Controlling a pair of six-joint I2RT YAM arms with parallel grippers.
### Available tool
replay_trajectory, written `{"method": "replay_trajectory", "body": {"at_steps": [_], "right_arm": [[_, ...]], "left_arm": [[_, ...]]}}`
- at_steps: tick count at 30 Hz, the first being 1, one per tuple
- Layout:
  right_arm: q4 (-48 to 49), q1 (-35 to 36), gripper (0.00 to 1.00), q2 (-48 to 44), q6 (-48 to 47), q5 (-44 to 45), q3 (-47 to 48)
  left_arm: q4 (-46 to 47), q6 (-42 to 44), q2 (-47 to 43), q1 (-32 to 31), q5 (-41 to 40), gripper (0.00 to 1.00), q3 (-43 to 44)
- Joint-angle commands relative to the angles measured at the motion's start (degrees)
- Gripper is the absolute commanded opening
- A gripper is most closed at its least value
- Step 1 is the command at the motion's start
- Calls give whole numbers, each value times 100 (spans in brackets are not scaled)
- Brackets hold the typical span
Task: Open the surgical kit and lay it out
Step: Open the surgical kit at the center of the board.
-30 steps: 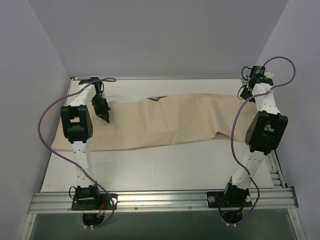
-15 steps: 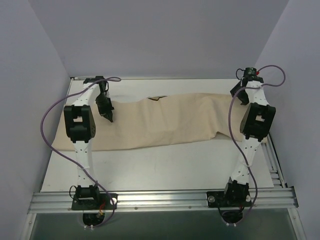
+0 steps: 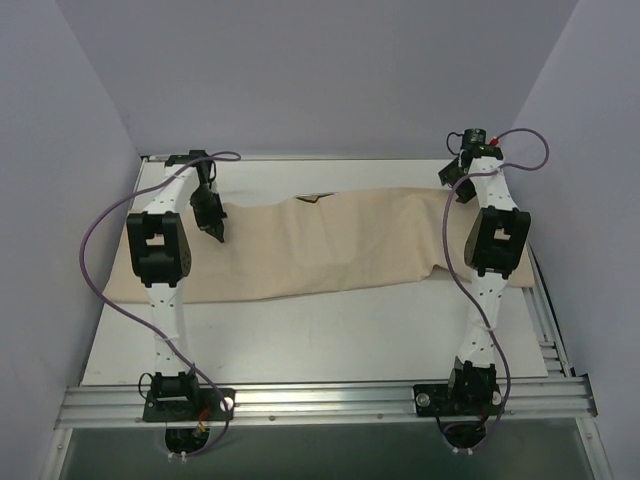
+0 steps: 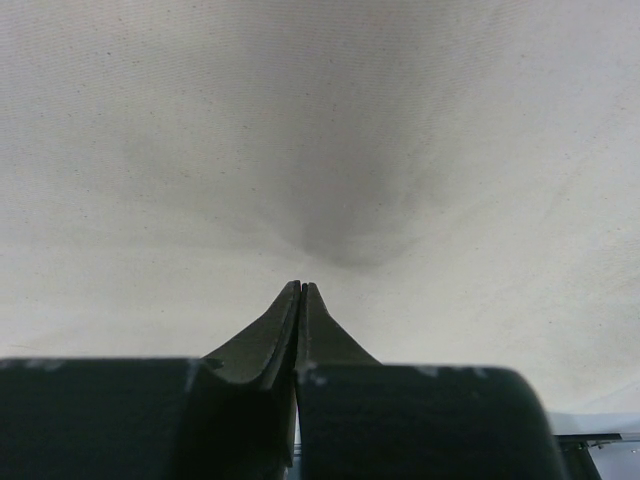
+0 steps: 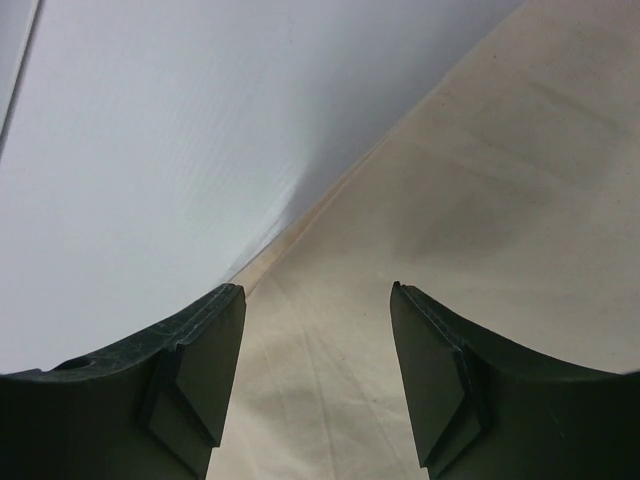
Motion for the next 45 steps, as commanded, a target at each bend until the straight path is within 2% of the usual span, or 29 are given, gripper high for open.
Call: {"method": "replay_trajectory", "body": {"at_steps": [1,10,19,24,29,32,33,35,36,37,39,44,45], "right_arm": [[-301,23,60,142,281,190,160],[-327,93,59,528,580,129,581],[-151,93,59,572,773,6,582],[-178,111,48,660,774,-91,520],[-72,94,43,713,747,-231,485],[-81,93,36,722,712,-214,538],[-81,93,31,704,704,-214,538],[-11,102,25,626,651,-214,503],[33,94,18,590,633,-231,494],[86,102,15,503,616,-240,476],[156,102,12,432,537,-258,476],[253,120,10,160,326,-363,502],[271,120,3,125,204,-372,502]], "left_arm": [[-125,63,-77,27,-86,5,200],[-72,150,-200,18,-95,6,192],[-55,177,-253,27,-78,6,139],[-81,186,-261,27,-113,6,192],[-37,160,-393,35,-130,9,139],[-11,116,-472,44,-148,10,78],[-2,98,-481,53,-157,11,77],[-2,19,-525,79,-183,17,69],[7,-16,-551,97,-183,19,69],[24,-95,-613,140,-166,21,69],[60,-148,-657,150,-104,32,77],[-98,-385,-543,614,246,47,559],[-99,-429,-517,676,343,52,630]]}}
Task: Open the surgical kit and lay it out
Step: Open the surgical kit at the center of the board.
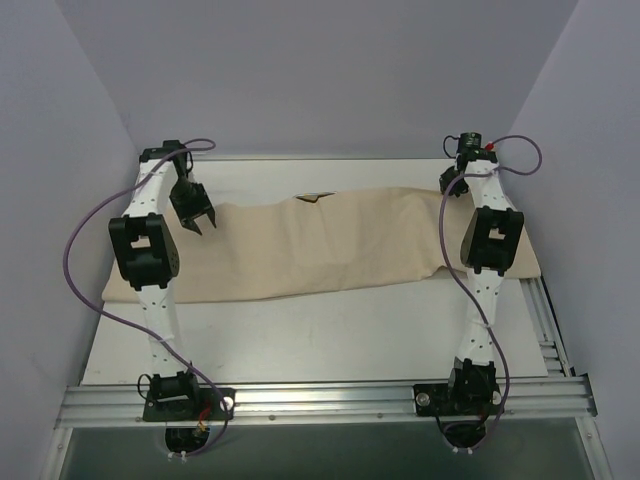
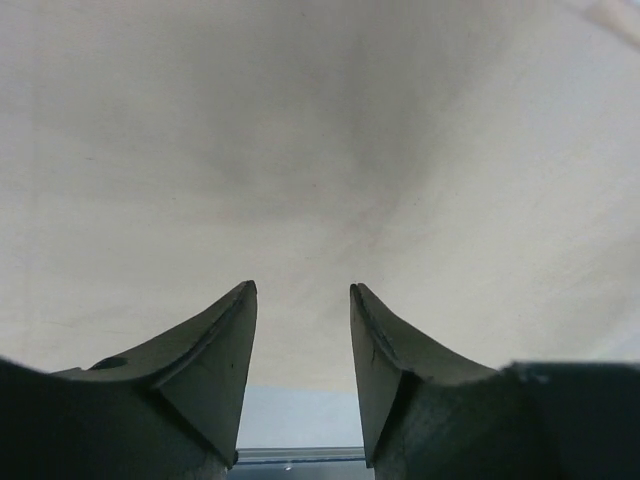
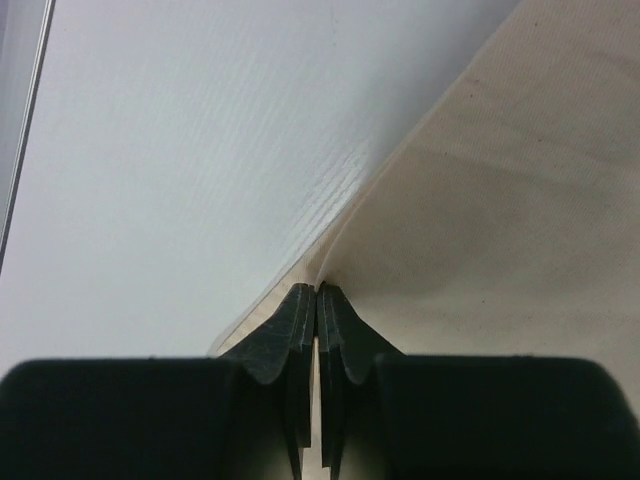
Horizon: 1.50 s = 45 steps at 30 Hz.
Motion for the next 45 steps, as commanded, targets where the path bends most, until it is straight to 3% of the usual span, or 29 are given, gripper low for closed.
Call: {"method": "replay_trajectory", "body": {"at_steps": [1,4,12,17,24,31,45], "right_arm": [[124,65,0,-544,-311,-49,116],[194,153,0,-685,-548,-162,116],[870,671,0,-1458,-1269,-488,-612],[1293,988,1,-2074,-1594,-681,-1219],[1512,1225,1,-2740,-1534,-901,-1947],[1855,1287,2,-3295,-1735,-1050,-3126],[2094,409,6,-3568,-1805,-1420,-4217]], "left_arm": [[-29,-385,-270,349,353,54,515],[129,-667,-278,534,555,60,489],[674,-1879,-120,578,1460,63,498],[1009,-2733,-173,955,1173,63,506],[-143,-2250,776,1500,205,60,2756],[341,-1890,1039,1949,91,52,2730],[1097,-2047,1444,1650,-1034,53,2642]]}}
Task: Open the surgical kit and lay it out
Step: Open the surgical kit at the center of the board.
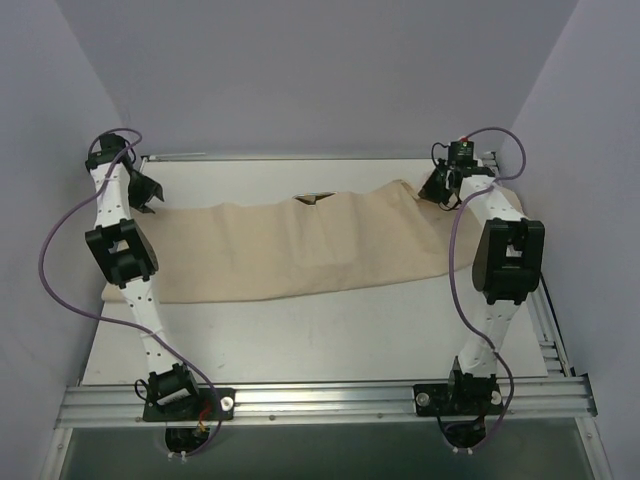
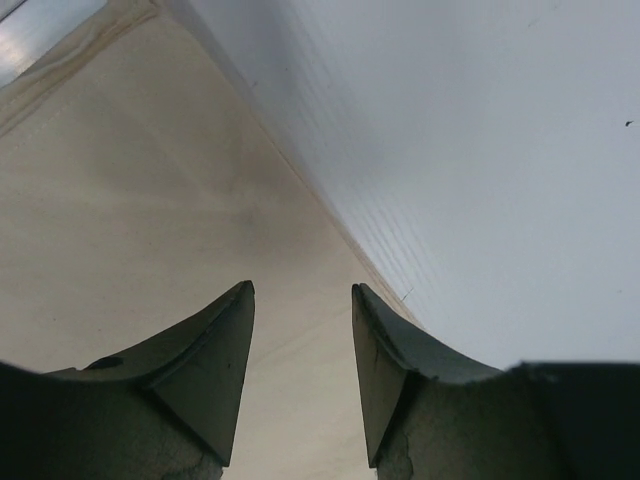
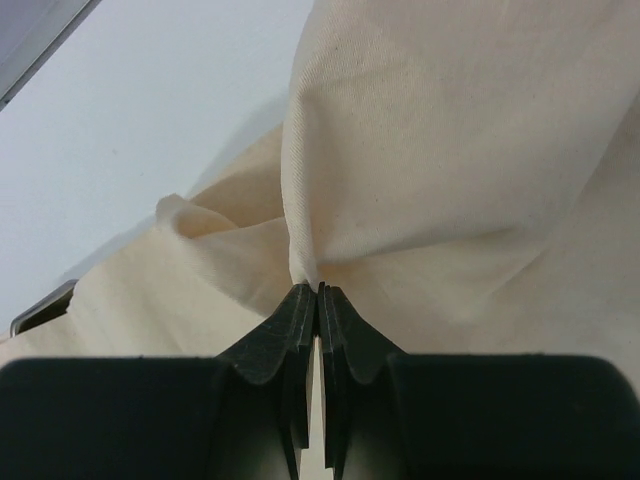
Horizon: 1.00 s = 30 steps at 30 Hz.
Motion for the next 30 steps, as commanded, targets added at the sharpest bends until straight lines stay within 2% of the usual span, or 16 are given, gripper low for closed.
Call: {"method": "replay_trajectory", "body": {"at_steps": [1,9,13,21,24,26,30], "right_arm": [[26,-289,6,-436,-112,-71,-76],[-71,-333,8,-498,-156,25,-110],[-474,-561,9,-437,-130,639,-32],[-1230,-983,11,520,-551,1852,759],[-1484,-1106,12,941,-630,1898,1056],[-1705,-1124,9,1075,-596,1854,1164],[-1698,-1098,1,586,-367,1608,350]], "left_arm": [[485,-329,19,-46,-631,52,148],[203,-788,283,-177,-974,47,211],[308,-832,318,-283,-869,48,114],[370,-586,363,-353,-772,48,175],[414,-340,301,-353,-711,47,114],[423,-129,240,-353,-745,47,105],[440,64,160,-353,-746,47,-44]]}}
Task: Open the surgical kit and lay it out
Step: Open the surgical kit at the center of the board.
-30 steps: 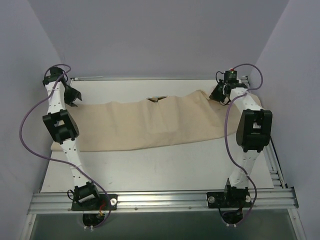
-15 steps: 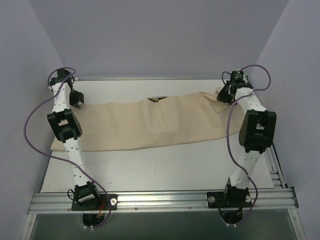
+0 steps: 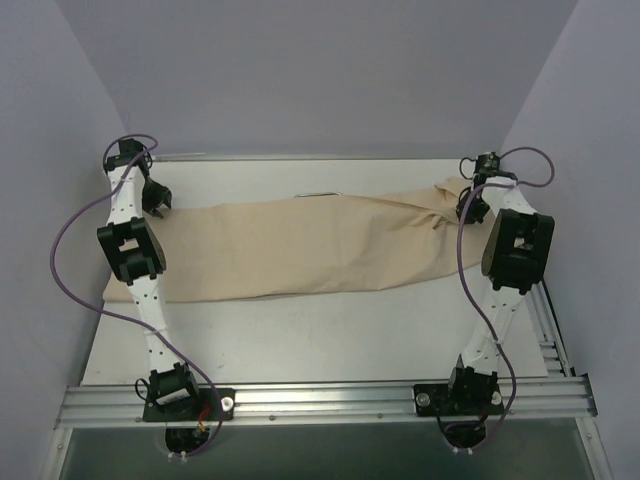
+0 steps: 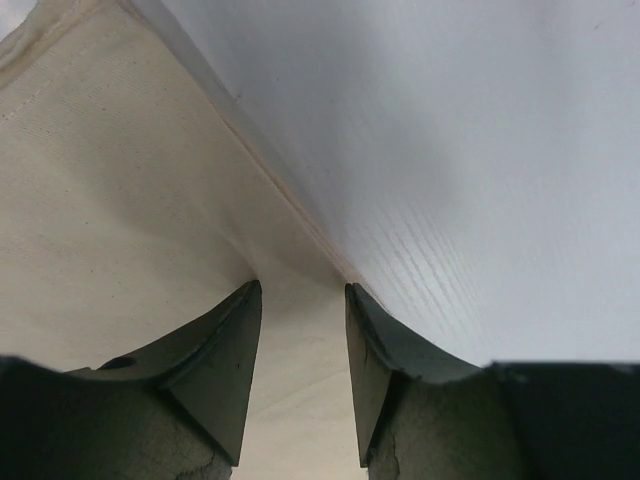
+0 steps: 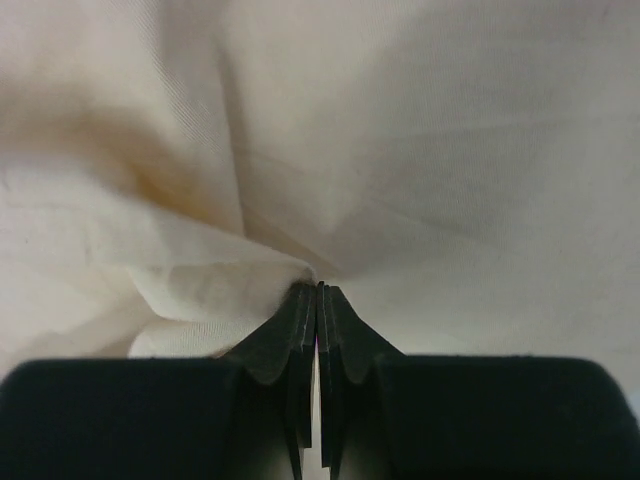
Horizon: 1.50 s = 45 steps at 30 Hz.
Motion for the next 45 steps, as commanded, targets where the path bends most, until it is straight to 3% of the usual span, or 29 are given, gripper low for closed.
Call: {"method": "replay_trajectory", "body": {"at_steps": [1,5,14,18,25,38,45], "right_arm": [[-414,23,1,-577,77,67,-619],[-431,32,0,-1043,103,-39,-1112],[-696,58,0,-1667,314,-92,-1893],[-511,32,0,-2081,358,-136,-2106],[-353,50,0,-2116,437,-611,-2219],[-247,41,0,-2362,358,-611,-2519],[-203,-20,0,-2836,358,-286,-3133]], "left_arm": [[178,314,-233,25,10,48,-69],[12,402,-224,33,46,55,-78],[116,358,-321,86,213,56,-130],[-23,323,-155,86,204,61,89],[55,112,-22,77,177,61,283],[-130,-187,408,112,256,54,529],[-7,-389,479,121,432,52,468]]}}
